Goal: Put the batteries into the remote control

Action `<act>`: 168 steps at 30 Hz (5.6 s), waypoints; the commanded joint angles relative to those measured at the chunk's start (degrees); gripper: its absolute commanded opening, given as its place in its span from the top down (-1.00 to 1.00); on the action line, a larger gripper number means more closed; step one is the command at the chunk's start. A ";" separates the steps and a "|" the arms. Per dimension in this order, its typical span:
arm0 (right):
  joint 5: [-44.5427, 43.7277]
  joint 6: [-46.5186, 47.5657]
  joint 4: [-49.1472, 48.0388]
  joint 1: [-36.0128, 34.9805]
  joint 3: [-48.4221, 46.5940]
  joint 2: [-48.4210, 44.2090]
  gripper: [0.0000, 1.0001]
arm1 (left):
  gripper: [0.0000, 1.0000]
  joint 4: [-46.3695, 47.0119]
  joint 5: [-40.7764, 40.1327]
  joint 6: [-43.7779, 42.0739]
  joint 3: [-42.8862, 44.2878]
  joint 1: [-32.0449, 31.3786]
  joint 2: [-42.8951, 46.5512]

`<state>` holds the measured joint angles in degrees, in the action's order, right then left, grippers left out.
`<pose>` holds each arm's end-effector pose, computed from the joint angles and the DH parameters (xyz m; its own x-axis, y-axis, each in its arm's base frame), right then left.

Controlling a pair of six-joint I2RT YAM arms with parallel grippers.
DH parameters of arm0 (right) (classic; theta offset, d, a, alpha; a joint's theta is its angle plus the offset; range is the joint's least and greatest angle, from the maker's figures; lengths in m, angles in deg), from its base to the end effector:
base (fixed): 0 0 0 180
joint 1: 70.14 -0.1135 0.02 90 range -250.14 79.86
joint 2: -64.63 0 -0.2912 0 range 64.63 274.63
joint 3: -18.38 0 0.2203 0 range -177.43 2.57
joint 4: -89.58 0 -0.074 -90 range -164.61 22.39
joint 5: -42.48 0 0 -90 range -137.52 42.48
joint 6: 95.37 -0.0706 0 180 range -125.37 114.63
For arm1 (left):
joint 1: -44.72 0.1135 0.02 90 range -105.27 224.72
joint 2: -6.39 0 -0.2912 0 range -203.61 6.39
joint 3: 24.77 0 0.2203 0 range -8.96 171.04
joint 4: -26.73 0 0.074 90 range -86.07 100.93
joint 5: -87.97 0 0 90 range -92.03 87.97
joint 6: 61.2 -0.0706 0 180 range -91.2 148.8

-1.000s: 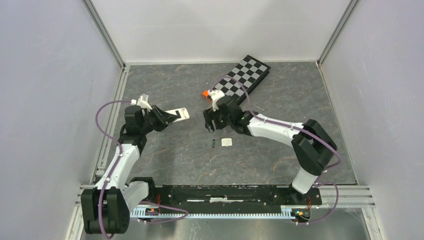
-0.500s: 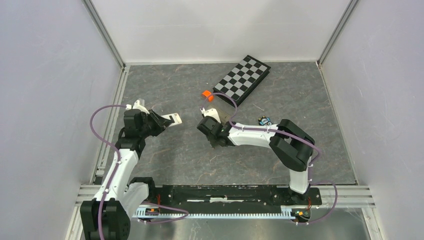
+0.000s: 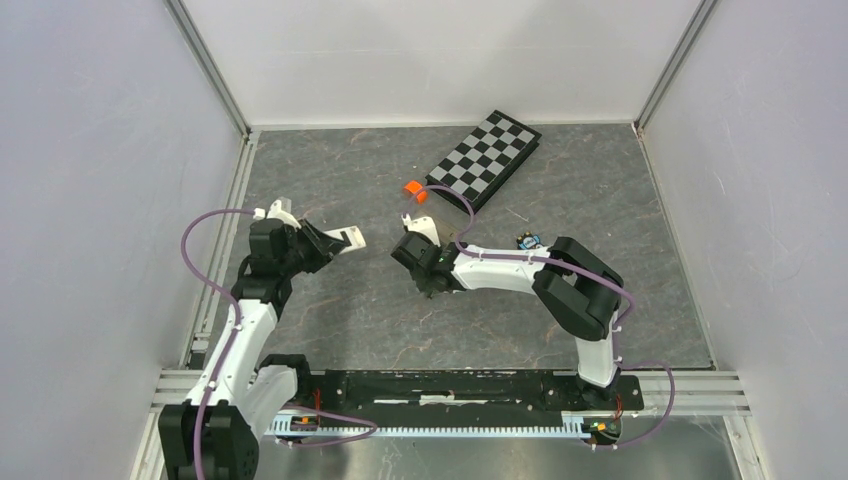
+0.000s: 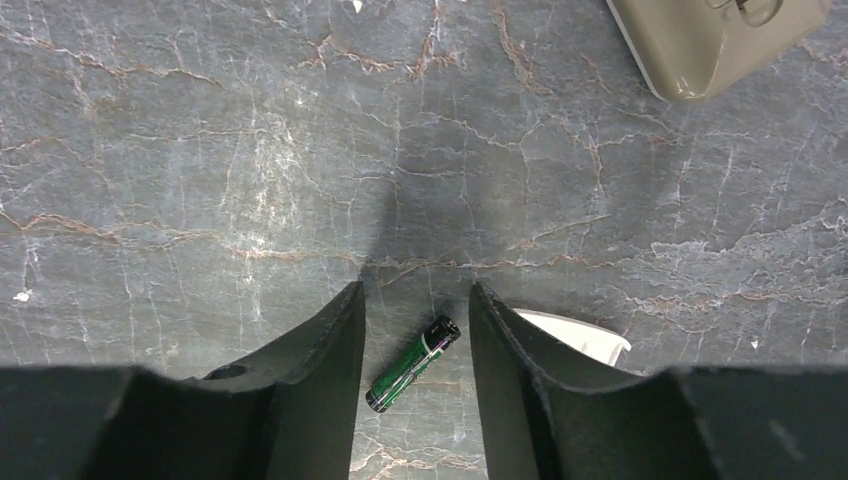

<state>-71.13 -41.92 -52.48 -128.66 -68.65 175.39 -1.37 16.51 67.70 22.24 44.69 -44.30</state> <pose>0.2281 0.3184 0.1751 -0.7755 -0.2216 -0.5912 -0.2743 0.9616 -0.0006 0.1752 -0.0225 0.2504 -0.5799 -0.5951 -0.5564 -0.1200 0.7379 -0.6641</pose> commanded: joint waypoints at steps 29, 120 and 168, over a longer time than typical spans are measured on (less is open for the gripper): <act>-1.03 -9.76 2.40 -2.06 3.96 -2.03 0.39 | 0.96 1.30 2.49 -1.71 0.16 -1.20 0.96; 8.02 -7.59 -46.65 8.33 32.34 -32.34 1.00 | 0.96 59.25 21.63 33.59 -14.09 -18.55 -18.21; 5.00 -5.02 -52.17 8.82 32.89 -33.84 0.80 | 0.96 76.20 22.98 44.98 -15.64 -19.12 -21.34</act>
<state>-61.71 -49.75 -101.60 -120.29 -36.30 142.87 63.72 36.62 106.95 6.35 25.90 -65.35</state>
